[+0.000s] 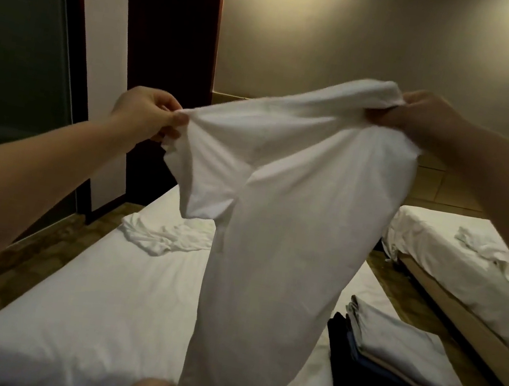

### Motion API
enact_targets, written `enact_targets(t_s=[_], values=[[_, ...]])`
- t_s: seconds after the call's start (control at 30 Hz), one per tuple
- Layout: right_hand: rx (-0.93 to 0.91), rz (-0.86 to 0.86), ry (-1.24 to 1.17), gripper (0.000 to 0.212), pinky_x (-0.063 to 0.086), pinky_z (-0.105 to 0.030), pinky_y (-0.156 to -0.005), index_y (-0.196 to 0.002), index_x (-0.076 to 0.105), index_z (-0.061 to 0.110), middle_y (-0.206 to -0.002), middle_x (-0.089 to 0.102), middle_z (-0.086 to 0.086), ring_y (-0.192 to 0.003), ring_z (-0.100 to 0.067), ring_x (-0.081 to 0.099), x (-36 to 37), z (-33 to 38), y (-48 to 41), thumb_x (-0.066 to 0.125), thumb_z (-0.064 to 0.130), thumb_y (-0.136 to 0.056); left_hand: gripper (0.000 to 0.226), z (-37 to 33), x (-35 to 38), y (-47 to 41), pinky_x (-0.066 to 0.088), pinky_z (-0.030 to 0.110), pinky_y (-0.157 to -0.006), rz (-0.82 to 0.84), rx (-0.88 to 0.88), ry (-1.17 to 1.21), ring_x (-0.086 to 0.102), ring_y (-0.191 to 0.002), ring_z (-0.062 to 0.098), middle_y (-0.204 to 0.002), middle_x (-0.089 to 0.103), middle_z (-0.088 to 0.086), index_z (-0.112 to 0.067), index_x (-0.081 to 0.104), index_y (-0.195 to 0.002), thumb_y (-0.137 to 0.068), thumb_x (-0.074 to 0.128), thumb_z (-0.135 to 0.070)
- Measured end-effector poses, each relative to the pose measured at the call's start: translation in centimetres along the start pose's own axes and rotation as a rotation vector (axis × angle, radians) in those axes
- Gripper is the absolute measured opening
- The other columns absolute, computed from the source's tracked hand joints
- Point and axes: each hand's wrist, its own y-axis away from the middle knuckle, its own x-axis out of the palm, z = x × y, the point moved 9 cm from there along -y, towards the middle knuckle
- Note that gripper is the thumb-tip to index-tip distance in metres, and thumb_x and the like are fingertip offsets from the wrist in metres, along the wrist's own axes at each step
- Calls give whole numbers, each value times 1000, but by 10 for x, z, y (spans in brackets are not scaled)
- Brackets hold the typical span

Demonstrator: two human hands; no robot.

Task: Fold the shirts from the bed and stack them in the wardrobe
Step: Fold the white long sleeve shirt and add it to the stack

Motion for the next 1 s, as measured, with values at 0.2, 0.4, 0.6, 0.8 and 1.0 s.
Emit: enact_targets(t_s=[0.2, 0.4, 0.6, 0.8, 1.0], values=[[177, 14, -142, 5, 41, -9, -39, -94, 59, 8, -64, 58, 4, -38, 6, 53, 18, -34, -13, 60, 10, -89, 11, 27, 31, -8, 58, 21, -58, 54, -136, 204, 67, -75, 16, -90, 63, 7, -22, 53, -85, -96, 51, -23], [413, -4, -306, 5, 54, -28, -69, -92, 60, 7, -83, 59, -4, -88, -20, 62, 76, -130, -62, 56, 5, -90, 20, 102, 111, -38, 49, 42, -89, 163, -315, 238, 57, -99, 25, -101, 54, 8, -21, 47, -83, -101, 39, -21], [336, -173, -203, 36, 49, -30, -83, -127, 54, 5, -104, 60, -5, -95, -20, 59, 80, -152, -158, 54, 14, -92, 15, 112, 148, -146, 45, 22, -75, 109, -241, 261, 49, -93, 20, -97, 50, 8, -13, 47, -93, -101, 38, -21], [111, -502, -145, 37, 44, -31, -93, -127, 53, 6, -127, 57, -12, -113, -24, 55, 15, -92, -220, 50, 25, -95, 23, 31, 122, -246, 46, 15, -62, 9, 21, 514, 50, -72, 7, -82, 47, -1, -19, 44, -79, -101, 38, -15], [13, -499, -25, 33, 49, -28, -88, -117, 62, 10, -113, 65, -9, -104, -22, 60, 10, -79, -166, 57, 26, -89, 20, 38, 107, -200, 39, 24, -75, 33, 95, 511, 47, -76, 10, -81, 48, -2, -20, 48, -81, -98, 43, -11]])
